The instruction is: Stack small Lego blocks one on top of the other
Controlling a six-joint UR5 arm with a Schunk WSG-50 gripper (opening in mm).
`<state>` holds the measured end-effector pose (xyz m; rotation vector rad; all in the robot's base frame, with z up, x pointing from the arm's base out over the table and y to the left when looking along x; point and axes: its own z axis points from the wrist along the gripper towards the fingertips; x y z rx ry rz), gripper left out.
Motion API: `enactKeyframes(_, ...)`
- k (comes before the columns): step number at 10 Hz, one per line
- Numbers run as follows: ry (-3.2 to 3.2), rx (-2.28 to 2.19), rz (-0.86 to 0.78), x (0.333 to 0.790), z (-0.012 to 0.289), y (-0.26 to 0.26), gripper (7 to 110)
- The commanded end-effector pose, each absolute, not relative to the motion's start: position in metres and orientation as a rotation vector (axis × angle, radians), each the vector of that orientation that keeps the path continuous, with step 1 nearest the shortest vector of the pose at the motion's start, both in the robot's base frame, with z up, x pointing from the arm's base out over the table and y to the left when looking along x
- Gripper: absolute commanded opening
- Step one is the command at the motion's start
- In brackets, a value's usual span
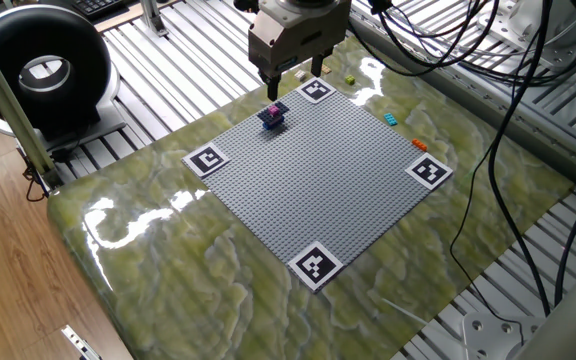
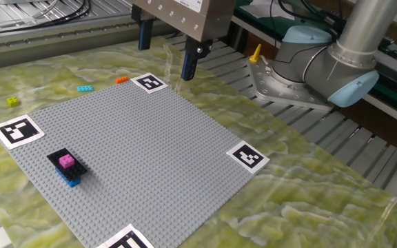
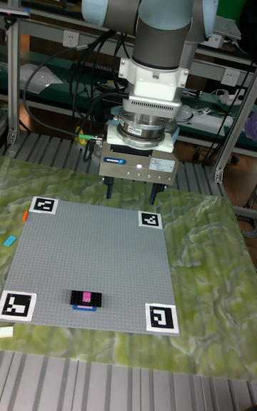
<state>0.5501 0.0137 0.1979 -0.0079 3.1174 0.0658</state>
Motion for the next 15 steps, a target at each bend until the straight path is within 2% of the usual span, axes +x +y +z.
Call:
enactKeyframes(1, 3.117, -0.03, 0.059, 0.55, 0.199, 0.012, 7)
enactKeyframes(4, 3.129, -0.088, -0.011, 0.547, 0.199, 0.001, 7)
enactKeyframes(7, 3.156, -0.137, 0.061, 0.54, 0.197, 0.011, 7)
enactKeyframes(9, 3.152, -0.228, -0.04, 0.54, 0.196, -0.003, 7)
enactKeyframes(15, 3.125, -0.345, -0.057, 0.544, 0.197, -0.004, 7)
